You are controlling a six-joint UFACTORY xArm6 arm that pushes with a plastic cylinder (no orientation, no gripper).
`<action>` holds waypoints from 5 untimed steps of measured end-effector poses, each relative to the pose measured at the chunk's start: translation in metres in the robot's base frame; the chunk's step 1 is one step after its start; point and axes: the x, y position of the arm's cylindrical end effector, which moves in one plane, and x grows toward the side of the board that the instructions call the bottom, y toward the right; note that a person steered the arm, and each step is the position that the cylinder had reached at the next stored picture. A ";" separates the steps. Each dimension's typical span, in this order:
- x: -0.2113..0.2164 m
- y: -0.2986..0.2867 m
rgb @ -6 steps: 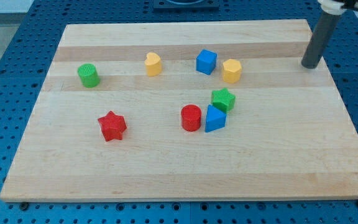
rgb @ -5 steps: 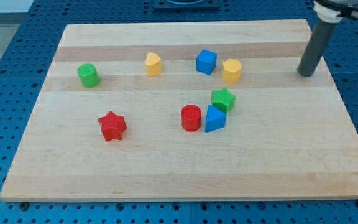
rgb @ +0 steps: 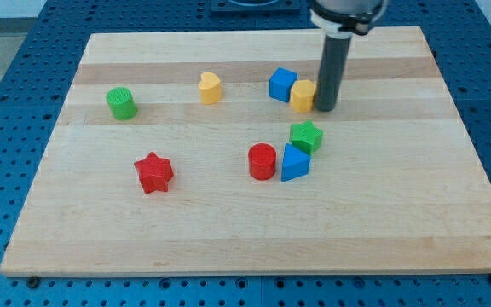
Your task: Move the yellow hexagon to the right of the yellow heart
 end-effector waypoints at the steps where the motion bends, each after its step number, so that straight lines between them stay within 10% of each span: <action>1: -0.001 -0.025; 5: -0.038 -0.025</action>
